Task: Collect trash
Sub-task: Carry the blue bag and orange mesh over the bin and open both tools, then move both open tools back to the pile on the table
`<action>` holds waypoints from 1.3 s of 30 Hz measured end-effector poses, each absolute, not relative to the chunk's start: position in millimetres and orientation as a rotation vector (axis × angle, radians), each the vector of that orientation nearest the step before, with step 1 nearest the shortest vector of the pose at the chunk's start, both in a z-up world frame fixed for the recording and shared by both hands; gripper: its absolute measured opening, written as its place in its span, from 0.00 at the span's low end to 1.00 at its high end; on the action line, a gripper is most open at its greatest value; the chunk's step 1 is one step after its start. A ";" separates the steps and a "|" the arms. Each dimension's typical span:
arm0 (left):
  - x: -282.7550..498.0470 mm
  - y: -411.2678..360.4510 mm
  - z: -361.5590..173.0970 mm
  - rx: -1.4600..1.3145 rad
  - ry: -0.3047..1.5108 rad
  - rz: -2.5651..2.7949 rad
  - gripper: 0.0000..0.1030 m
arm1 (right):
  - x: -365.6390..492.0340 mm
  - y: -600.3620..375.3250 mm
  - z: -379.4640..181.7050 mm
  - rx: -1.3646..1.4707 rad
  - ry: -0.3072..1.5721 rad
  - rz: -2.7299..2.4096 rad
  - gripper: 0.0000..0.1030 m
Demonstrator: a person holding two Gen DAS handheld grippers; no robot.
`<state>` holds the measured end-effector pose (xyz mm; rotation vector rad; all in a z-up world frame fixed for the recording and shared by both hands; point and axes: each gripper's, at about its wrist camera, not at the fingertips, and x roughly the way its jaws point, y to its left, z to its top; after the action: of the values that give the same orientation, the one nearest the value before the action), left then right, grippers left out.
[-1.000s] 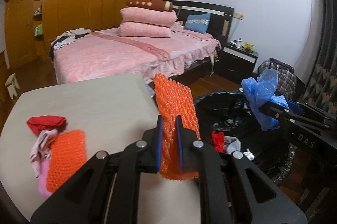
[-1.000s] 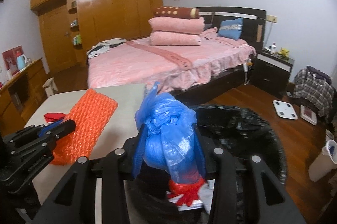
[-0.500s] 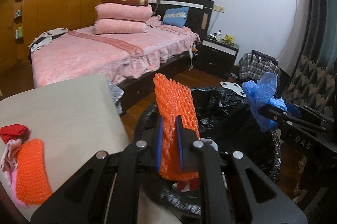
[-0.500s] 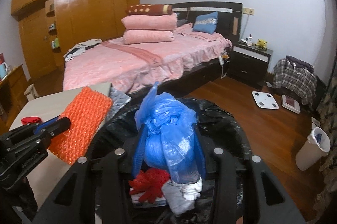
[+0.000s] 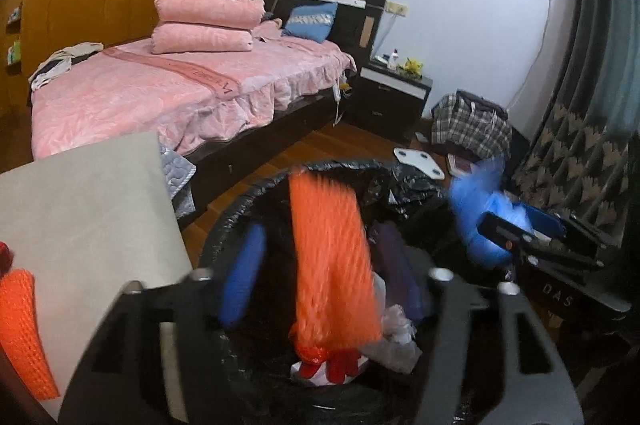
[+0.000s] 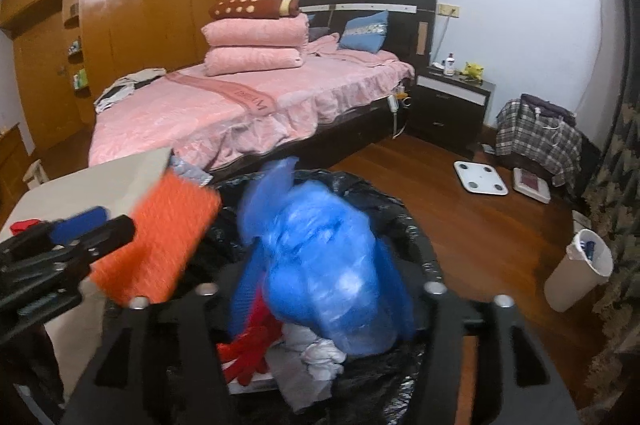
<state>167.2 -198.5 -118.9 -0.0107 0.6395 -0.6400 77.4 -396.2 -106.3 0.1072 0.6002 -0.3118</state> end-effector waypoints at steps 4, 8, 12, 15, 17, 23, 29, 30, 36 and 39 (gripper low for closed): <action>168.9 -186.0 -118.5 -0.009 0.635 -0.605 0.71 | 72.8 -397.5 -106.5 0.108 0.586 -0.343 0.85; 160.9 -163.9 -111.4 0.014 0.595 -0.540 0.88 | 68.9 -393.7 -101.1 0.118 0.563 -0.346 0.95; 154.7 -140.0 -106.0 0.027 0.591 -0.492 0.92 | 68.9 -382.8 -97.1 0.111 0.560 -0.314 0.94; 150.6 -116.8 -103.5 0.026 0.592 -0.454 0.93 | 73.1 -366.6 -94.0 0.107 0.562 -0.275 0.94; 147.2 -99.7 -102.6 0.026 0.593 -0.422 0.93 | 77.3 -353.8 -92.9 0.105 0.566 -0.245 0.94; 137.1 -45.0 -100.8 0.014 0.588 -0.315 0.93 | 93.2 -311.5 -92.9 0.087 0.578 -0.152 0.94; 129.6 8.5 -102.2 0.010 0.578 -0.206 0.93 | 109.5 -263.8 -93.1 0.061 0.580 -0.069 0.94; 129.0 17.7 -102.2 0.007 0.575 -0.188 0.93 | 112.0 -256.5 -93.3 0.057 0.580 -0.056 0.94; 130.1 58.3 -99.7 -0.010 0.563 -0.096 0.93 | 130.0 -215.7 -96.4 0.037 0.584 0.011 0.94; 134.1 77.4 -101.7 -0.012 0.562 -0.050 0.93 | 138.2 -195.1 -98.8 0.029 0.587 0.041 0.94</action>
<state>134.1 77.4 -101.7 -0.0123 0.5624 -0.0496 138.2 -195.1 -98.8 0.0287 0.5871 0.0413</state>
